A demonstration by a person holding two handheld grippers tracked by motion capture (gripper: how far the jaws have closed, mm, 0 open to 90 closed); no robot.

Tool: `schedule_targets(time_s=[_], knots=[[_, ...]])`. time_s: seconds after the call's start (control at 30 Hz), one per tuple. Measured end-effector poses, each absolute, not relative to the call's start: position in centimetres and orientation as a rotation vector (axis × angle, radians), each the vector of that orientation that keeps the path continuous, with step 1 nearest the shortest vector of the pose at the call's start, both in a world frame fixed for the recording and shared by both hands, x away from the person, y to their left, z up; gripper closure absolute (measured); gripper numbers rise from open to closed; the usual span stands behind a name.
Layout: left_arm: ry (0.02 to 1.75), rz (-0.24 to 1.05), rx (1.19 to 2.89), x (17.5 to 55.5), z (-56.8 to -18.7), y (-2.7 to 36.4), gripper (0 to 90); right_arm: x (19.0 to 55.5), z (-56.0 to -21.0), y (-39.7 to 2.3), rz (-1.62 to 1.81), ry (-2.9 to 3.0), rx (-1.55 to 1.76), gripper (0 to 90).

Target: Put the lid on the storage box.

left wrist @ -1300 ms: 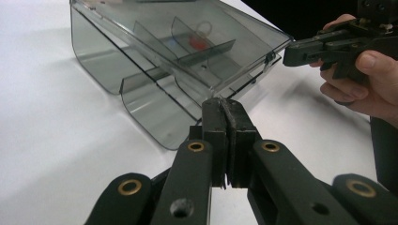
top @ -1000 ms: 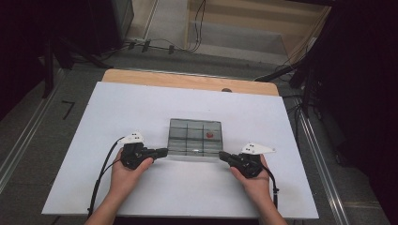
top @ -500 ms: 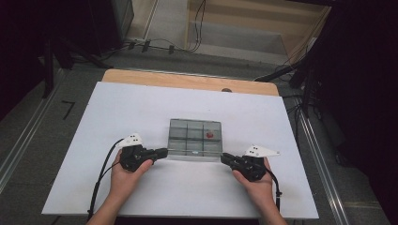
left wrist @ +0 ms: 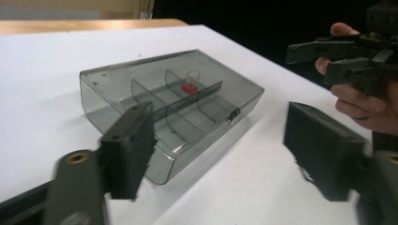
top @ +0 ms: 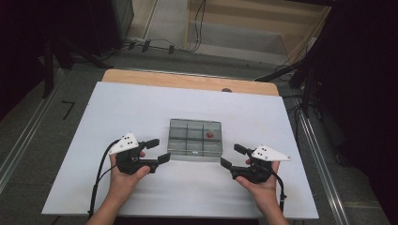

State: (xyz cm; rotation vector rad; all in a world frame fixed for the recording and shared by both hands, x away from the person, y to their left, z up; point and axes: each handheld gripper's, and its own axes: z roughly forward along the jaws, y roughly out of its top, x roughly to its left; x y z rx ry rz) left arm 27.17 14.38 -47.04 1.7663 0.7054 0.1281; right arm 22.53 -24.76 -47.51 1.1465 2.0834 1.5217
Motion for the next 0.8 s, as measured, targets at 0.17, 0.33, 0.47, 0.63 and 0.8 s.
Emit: schedule_targets(time_s=[0.17, 0.33, 0.47, 0.63, 0.8], knots=[[0.699, 0.164, 1.773, 26.4, -46.5, 14.9, 8.7, 22.5, -47.2, -25.3, 1.554, 2.07, 1.151, 0.4], [0.709, 0.173, 1.761, 26.2, -46.4, 16.0, 2.2, 22.4, -47.1, -25.9, 1.559, 2.042, 1.157, 0.0], [0.7, 0.179, 1.739, 25.9, -46.2, 17.0, 0.0, 22.1, -46.9, -26.4, 1.56, 2.026, 1.146, 0.0], [0.707, 0.206, 1.729, 25.6, -45.9, 18.2, 0.0, 21.4, -46.9, -27.1, 1.548, 2.012, 1.139, 0.0], [0.717, 0.229, 1.73, 25.1, -46.0, 19.1, 0.0, 21.1, -46.8, -28.0, 1.536, 1.996, 1.136, 0.0]])
